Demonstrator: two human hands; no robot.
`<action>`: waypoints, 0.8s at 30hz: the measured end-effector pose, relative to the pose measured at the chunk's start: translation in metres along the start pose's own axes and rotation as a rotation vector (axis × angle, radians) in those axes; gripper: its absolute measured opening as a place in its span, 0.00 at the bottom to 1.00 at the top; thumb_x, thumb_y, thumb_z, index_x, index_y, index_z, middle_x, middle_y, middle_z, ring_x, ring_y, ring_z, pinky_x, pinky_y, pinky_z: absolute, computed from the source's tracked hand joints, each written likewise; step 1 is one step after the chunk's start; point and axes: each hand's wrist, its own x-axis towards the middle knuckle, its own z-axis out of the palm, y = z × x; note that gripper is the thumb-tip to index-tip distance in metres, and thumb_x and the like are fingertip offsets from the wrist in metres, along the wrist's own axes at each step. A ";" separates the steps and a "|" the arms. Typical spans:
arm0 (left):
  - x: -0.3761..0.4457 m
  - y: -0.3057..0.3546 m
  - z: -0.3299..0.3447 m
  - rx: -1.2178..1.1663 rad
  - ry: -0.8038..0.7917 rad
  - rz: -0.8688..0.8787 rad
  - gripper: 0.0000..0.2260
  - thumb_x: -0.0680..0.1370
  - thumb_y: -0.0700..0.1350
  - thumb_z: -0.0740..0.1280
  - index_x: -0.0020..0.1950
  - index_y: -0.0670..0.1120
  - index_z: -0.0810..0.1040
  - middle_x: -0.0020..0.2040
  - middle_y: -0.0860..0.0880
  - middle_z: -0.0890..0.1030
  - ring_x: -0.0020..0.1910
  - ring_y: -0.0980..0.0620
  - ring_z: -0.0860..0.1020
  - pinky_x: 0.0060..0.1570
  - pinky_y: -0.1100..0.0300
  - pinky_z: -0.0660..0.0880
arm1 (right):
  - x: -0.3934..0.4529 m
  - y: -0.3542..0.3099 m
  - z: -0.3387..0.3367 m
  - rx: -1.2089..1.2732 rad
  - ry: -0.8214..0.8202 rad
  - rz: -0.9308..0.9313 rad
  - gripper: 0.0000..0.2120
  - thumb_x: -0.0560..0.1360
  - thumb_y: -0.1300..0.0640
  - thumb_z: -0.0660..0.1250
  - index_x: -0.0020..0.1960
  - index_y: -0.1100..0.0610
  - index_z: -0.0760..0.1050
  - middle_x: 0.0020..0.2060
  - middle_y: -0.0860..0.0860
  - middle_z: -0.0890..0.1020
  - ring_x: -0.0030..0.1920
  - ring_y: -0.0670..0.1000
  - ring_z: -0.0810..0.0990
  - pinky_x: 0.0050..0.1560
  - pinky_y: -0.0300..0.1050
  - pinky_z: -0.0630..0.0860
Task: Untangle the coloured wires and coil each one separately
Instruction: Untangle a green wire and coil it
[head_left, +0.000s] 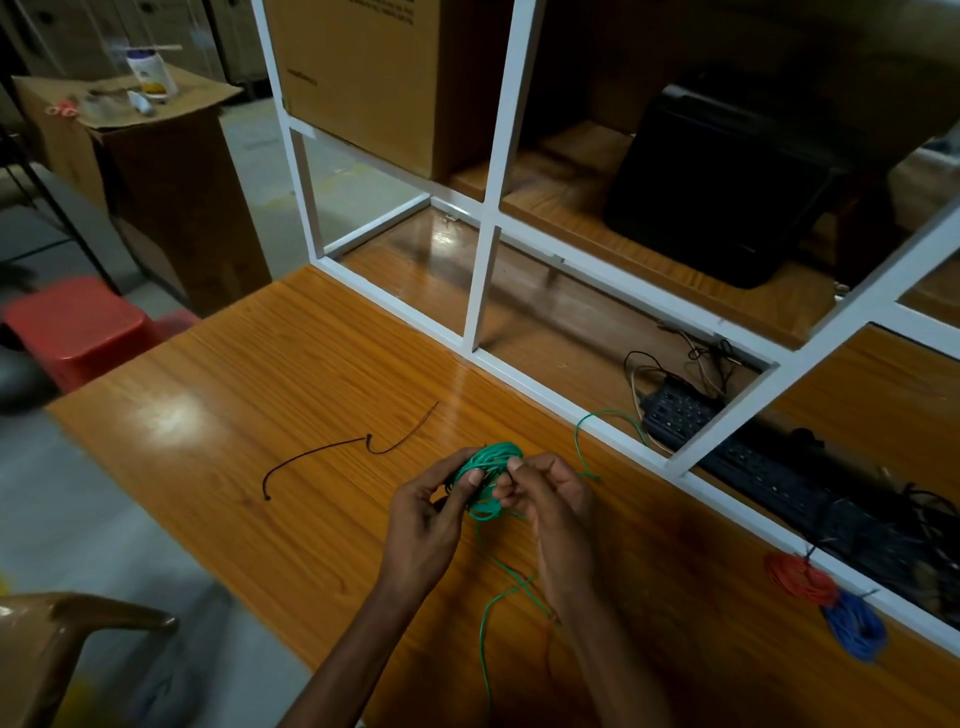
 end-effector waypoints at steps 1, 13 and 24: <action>0.001 -0.001 0.001 -0.011 -0.001 -0.009 0.10 0.81 0.44 0.70 0.62 0.49 0.85 0.58 0.52 0.88 0.61 0.52 0.84 0.59 0.55 0.82 | 0.001 0.000 0.000 -0.011 0.009 -0.002 0.03 0.79 0.63 0.71 0.46 0.61 0.80 0.40 0.61 0.85 0.42 0.55 0.83 0.49 0.53 0.78; 0.007 -0.009 0.010 -0.027 -0.019 -0.081 0.10 0.82 0.43 0.70 0.61 0.50 0.86 0.57 0.55 0.88 0.60 0.55 0.84 0.56 0.62 0.80 | 0.007 0.002 -0.014 -0.256 -0.046 -0.004 0.12 0.72 0.71 0.75 0.49 0.61 0.75 0.42 0.55 0.86 0.46 0.55 0.87 0.51 0.53 0.82; 0.005 -0.027 0.010 0.033 -0.049 -0.115 0.10 0.82 0.41 0.71 0.61 0.46 0.87 0.56 0.52 0.88 0.58 0.53 0.85 0.54 0.60 0.81 | 0.015 0.010 -0.021 -0.126 0.234 0.109 0.25 0.67 0.71 0.80 0.59 0.56 0.76 0.54 0.54 0.83 0.54 0.53 0.85 0.44 0.45 0.85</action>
